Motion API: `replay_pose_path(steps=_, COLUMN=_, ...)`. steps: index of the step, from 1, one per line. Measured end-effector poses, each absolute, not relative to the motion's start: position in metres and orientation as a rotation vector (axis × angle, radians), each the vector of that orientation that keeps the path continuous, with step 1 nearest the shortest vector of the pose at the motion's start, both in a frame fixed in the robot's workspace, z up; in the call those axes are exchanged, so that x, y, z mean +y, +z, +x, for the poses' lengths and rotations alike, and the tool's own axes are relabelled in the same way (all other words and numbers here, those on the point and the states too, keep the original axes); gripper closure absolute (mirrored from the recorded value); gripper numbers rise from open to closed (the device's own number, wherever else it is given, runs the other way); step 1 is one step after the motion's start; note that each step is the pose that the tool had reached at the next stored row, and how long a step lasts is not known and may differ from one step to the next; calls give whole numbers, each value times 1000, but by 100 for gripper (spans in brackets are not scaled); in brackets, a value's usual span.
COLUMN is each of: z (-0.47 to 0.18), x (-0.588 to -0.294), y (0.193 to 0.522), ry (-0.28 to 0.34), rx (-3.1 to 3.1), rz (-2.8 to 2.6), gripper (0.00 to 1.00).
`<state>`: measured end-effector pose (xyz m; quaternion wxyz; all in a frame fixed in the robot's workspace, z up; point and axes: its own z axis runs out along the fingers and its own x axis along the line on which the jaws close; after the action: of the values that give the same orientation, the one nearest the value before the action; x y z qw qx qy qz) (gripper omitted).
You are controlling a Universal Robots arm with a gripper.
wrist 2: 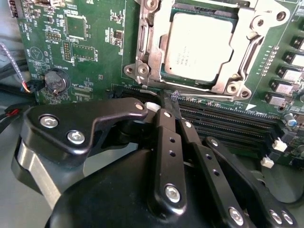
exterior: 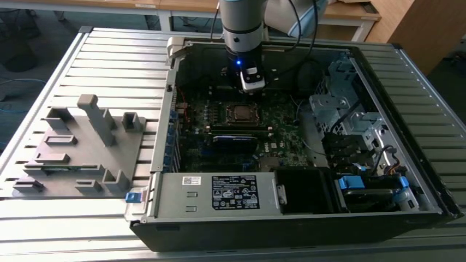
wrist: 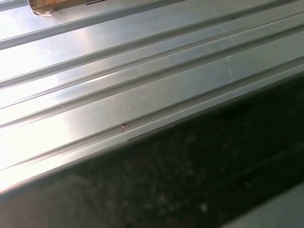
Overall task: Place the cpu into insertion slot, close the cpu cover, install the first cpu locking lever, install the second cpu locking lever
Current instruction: 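Install the first cpu locking lever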
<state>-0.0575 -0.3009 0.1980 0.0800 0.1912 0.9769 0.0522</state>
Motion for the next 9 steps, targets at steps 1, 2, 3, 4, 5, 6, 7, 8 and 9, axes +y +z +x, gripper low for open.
replay_pose_path(steps=1, z=-58, x=-301, y=199, ry=156, rx=2922, rz=572, gripper=90)
replay_pose_path(steps=2, z=-58, x=-301, y=200, ry=156, rx=2922, rz=572, gripper=90)
replay_pose_path(steps=3, z=-58, x=-301, y=200, ry=156, rx=2922, rz=572, gripper=90)
replay_pose_path(steps=4, z=-58, x=-301, y=200, ry=156, rx=2922, rz=572, gripper=90)
replay_pose_path(steps=5, z=-58, x=-301, y=200, ry=157, rx=2921, rz=572, gripper=90)
replay_pose_path(steps=6, z=-58, x=-301, y=200, ry=160, rx=2919, rz=572, gripper=90)
replay_pose_path(steps=7, z=-58, x=-301, y=200, ry=165, rx=2915, rz=571, gripper=90)
replay_pose_path(steps=8, z=-58, x=-301, y=200, ry=170, rx=2911, rz=570, gripper=90)
replay_pose_path(steps=9, z=-58, x=-301, y=200, ry=171, rx=2907, rz=569, gripper=90)
